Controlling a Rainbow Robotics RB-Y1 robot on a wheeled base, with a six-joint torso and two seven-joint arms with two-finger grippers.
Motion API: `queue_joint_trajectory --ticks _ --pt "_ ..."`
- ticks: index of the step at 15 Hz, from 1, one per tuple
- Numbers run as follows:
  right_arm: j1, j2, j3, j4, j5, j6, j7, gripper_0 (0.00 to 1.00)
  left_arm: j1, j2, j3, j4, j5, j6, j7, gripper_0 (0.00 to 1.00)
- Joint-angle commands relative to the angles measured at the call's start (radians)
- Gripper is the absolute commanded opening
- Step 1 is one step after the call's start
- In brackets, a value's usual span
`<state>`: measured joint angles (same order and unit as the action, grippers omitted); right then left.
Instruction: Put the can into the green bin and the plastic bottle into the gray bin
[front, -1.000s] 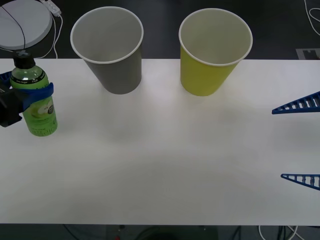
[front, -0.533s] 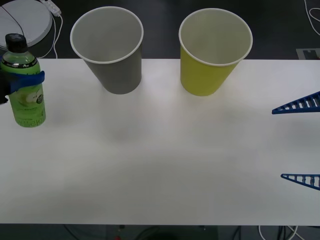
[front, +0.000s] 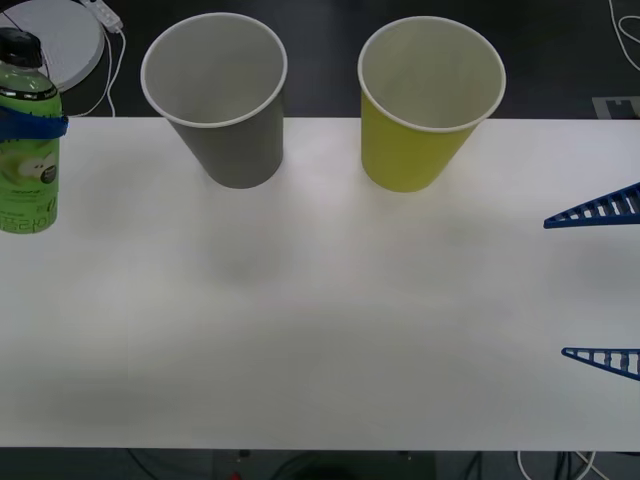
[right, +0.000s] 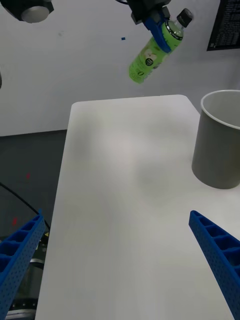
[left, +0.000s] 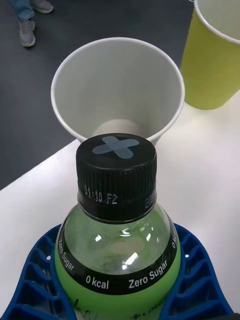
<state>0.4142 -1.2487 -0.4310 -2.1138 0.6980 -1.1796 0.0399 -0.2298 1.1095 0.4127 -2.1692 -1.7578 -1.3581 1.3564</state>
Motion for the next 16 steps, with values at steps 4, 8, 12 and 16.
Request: queue_joint_trajectory --ticks 4,8,12,16 --pt "0.0 0.0 0.0 0.0 0.0 0.0 0.0 1.0 -0.158 0.018 -0.077 0.052 0.004 -0.059 -0.022 0.0" --pt "0.0 0.0 0.0 0.0 0.0 0.0 0.0 1.0 -0.26 0.018 -0.155 0.117 0.006 -0.061 -0.042 0.0" --pt "0.0 0.0 0.0 0.0 0.0 0.0 0.0 1.0 -0.391 0.015 -0.256 0.187 0.006 -0.084 -0.066 0.0" --pt "0.0 0.0 0.0 0.0 0.0 0.0 0.0 1.0 -0.548 0.012 -0.367 0.278 0.004 -0.131 -0.071 0.0"
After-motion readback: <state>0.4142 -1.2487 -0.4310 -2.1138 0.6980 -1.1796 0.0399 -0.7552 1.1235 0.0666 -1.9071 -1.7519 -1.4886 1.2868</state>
